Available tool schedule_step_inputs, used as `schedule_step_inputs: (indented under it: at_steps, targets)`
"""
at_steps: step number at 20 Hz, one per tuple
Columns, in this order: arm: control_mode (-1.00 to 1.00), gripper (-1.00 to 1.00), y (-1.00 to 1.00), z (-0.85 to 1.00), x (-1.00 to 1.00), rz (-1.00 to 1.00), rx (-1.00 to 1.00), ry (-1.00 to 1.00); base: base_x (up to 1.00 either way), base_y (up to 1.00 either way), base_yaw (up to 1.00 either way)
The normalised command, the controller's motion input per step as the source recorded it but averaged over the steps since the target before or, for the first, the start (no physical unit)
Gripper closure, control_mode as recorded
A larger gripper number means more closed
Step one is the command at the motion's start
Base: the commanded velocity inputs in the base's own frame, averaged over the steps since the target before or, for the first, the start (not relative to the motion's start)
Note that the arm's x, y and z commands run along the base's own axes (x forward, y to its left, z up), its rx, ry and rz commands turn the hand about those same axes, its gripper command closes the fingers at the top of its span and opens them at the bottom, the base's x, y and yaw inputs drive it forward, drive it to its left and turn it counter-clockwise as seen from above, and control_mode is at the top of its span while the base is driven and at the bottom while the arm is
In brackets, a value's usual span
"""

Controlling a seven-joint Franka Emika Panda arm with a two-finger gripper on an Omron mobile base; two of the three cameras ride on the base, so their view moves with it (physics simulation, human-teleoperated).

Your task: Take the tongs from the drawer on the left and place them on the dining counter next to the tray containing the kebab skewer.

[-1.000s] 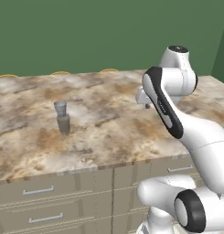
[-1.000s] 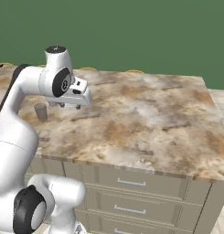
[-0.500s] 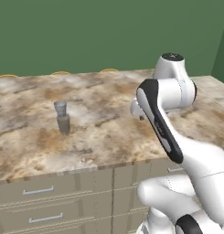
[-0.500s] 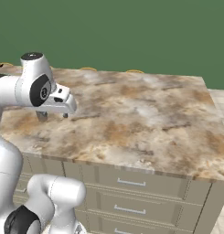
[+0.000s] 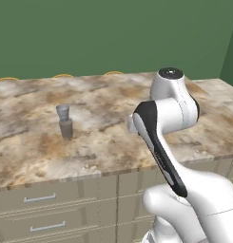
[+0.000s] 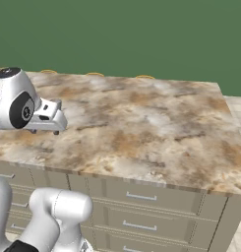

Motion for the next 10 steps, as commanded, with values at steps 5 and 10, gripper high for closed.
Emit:
schedule_step_inputs:
  at_steps: [5,10]
  targets:
    - [-1.00,-1.00,-0.01,0.00,0.00,0.00,0.00,0.00,0.00,0.00,0.00]
    - [-1.00,-1.00,0.06,0.00,-0.10,0.04,0.00,0.00,0.00,0.00,0.00]
